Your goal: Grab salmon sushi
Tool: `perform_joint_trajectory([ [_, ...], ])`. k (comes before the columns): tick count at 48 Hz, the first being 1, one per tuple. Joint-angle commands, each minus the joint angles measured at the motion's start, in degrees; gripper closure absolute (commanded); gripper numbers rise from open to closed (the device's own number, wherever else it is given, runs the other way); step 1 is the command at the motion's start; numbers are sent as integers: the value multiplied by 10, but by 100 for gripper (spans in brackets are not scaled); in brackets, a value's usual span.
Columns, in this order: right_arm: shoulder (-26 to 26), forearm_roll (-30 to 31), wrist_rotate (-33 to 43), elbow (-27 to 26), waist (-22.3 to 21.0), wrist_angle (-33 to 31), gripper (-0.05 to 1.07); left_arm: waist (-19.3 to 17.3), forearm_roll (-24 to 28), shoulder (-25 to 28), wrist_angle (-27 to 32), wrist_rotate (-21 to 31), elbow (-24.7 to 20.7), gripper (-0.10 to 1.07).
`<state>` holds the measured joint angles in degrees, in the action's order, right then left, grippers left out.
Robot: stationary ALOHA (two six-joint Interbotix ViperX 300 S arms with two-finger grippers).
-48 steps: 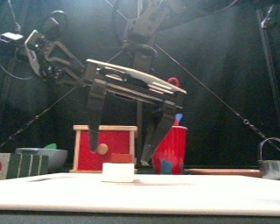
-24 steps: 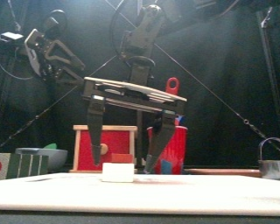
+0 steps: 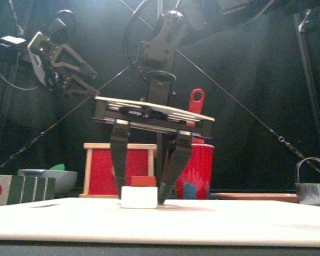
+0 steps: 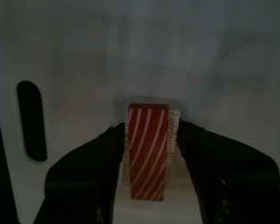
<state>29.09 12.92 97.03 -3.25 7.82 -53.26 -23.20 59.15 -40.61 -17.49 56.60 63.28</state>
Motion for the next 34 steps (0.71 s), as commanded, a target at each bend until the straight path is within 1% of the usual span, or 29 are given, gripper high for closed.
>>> perform_joint_trajectory([
  [1, -25, 6, -4, -8, 4, -7, 28, -2, -1, 0, -3, -1, -12, -5],
  [10, -86, 23, -10, 11, 23, -62, 28, -2, -1, 0, -2, -1, -13, -5],
  [16, -139, 24, -8, 46, 40, -87, 28, -2, -2, 0, -2, 0, -17, -5],
  [24, -207, 29, -11, 112, 42, -92, 28, -4, -9, 0, 0, -1, -22, -5],
  [34, -306, 29, -17, 221, 38, -88, 29, -15, -14, 0, 0, -1, -24, -5],
])
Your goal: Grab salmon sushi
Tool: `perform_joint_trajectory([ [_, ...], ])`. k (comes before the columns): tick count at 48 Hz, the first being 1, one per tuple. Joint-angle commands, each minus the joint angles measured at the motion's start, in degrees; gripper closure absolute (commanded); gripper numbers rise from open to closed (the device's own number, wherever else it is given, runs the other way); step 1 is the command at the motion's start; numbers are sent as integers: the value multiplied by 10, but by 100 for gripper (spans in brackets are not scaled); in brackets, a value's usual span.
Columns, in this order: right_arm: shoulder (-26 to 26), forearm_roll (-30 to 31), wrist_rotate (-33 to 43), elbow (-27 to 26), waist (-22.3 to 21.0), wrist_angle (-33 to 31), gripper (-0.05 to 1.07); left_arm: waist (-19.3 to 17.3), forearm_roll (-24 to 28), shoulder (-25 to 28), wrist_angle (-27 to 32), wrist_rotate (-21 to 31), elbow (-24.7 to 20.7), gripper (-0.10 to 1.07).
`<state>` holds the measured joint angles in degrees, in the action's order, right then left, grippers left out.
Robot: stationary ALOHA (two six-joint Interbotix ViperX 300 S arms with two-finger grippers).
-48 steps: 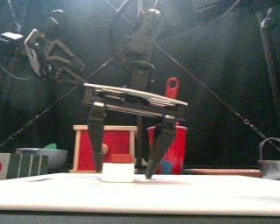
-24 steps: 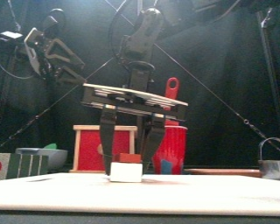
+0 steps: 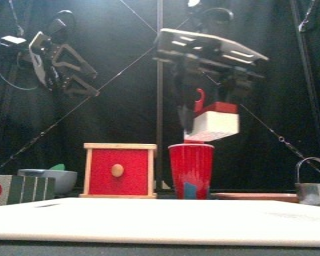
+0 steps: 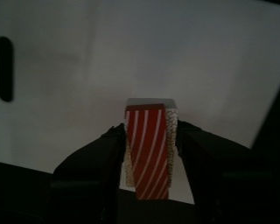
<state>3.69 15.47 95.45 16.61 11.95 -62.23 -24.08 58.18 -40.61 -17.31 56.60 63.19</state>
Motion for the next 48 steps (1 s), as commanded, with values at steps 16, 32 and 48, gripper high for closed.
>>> perform_joint_trajectory([
  [16, -214, 25, -49, 209, -96, 49, 29, -25, -42, 1, -2, 0, -18, -5],
  [32, -261, 0, -229, 292, -292, 130, 30, -34, -88, 3, -1, -1, -6, -5],
  [48, -211, -5, -296, 311, -377, 237, 30, -48, -91, 5, -1, -1, -6, -5],
])
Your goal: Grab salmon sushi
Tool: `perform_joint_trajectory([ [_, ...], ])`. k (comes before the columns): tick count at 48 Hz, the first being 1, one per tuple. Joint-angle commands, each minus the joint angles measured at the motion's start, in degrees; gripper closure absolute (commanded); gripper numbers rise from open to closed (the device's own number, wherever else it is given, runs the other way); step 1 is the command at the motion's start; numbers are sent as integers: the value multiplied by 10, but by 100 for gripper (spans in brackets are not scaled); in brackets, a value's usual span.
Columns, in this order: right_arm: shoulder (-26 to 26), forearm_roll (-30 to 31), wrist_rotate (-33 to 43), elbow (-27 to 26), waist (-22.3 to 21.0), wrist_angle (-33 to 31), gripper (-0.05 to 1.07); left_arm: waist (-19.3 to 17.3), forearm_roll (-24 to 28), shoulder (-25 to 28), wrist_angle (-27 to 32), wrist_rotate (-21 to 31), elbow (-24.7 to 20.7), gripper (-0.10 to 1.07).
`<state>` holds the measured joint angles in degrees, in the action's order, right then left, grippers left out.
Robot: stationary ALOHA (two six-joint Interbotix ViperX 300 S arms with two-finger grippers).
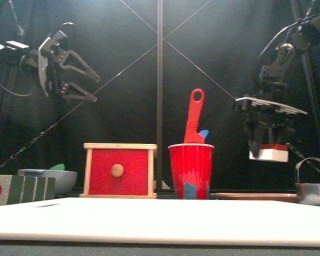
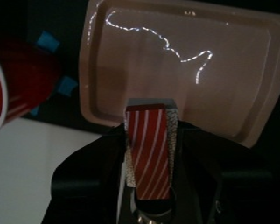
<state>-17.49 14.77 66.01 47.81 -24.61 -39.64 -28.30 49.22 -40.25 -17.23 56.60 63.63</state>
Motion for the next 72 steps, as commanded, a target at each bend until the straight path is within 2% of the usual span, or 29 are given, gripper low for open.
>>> perform_joint_trajectory([
  [1, 4, 2, -2, 1, -15, 13, 30, -7, -1, 2, -2, -1, -11, -5],
  [26, 74, -4, 2, 12, -75, 71, 28, -10, 0, 2, -3, -1, -4, -5],
  [32, 75, -3, 2, 13, -75, 81, 22, -10, 0, 2, -4, -2, -1, -5],
  [40, 75, -4, 4, 14, -76, 79, 9, -8, 0, 2, -4, -1, 1, -5],
  [45, 71, -2, 3, 11, -72, 76, 7, -7, 0, 2, -4, -1, 1, -5],
  [50, 47, 11, 2, 10, -65, 77, 8, -7, -1, 2, -5, -1, 0, -5],
  [54, 16, 34, 2, 10, -41, 79, 8, -7, 0, 2, -6, -2, 0, -5],
  [62, -87, 104, -1, 21, 27, 98, 8, -7, 0, 2, -12, -2, -4, -5],
  [67, -154, 155, -4, 37, 74, 137, 8, -8, 1, 2, -29, -2, -9, -5],
  [72, -216, 219, -2, 62, 124, 202, 8, -11, 0, 2, -51, -11, -7, -5],
])
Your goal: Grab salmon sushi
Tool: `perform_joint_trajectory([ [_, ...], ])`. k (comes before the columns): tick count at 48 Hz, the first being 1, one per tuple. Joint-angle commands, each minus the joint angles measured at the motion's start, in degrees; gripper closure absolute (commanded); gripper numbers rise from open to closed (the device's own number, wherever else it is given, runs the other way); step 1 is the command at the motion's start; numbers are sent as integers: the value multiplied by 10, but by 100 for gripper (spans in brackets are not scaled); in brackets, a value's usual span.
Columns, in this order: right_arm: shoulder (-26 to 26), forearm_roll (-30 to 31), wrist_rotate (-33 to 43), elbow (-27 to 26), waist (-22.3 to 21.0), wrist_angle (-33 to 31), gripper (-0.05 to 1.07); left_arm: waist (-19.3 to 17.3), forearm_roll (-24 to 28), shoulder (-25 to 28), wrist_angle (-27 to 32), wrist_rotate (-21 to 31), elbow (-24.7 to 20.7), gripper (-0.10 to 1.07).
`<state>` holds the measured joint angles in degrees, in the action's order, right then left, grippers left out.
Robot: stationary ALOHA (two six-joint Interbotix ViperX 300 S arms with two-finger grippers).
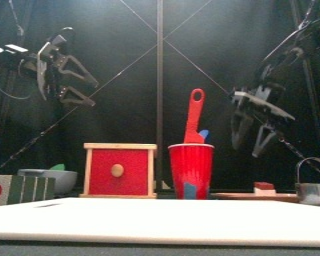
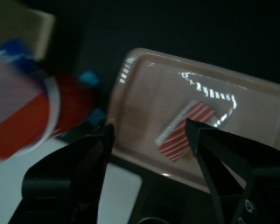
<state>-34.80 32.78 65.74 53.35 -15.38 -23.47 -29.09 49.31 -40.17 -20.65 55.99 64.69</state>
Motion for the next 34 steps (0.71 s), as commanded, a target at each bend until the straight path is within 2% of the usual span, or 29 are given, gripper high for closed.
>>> perform_joint_trajectory([
  [1, -53, 49, 3, 12, 38, 53, 8, -4, -1, 1, -21, -8, -18, -5],
  [9, -104, 111, 4, 37, 69, 138, 8, -3, -13, 1, -62, -25, -18, -5],
  [20, -106, 165, -1, 45, 70, 231, 10, 4, -14, 1, -103, -37, -8, -5],
  [26, -105, 173, -1, 45, 71, 262, 19, 8, -16, 1, -105, -37, -5, -5],
  [34, -105, 176, -1, 47, 72, 281, 38, 9, -18, 0, -104, -37, -5, -5],
])
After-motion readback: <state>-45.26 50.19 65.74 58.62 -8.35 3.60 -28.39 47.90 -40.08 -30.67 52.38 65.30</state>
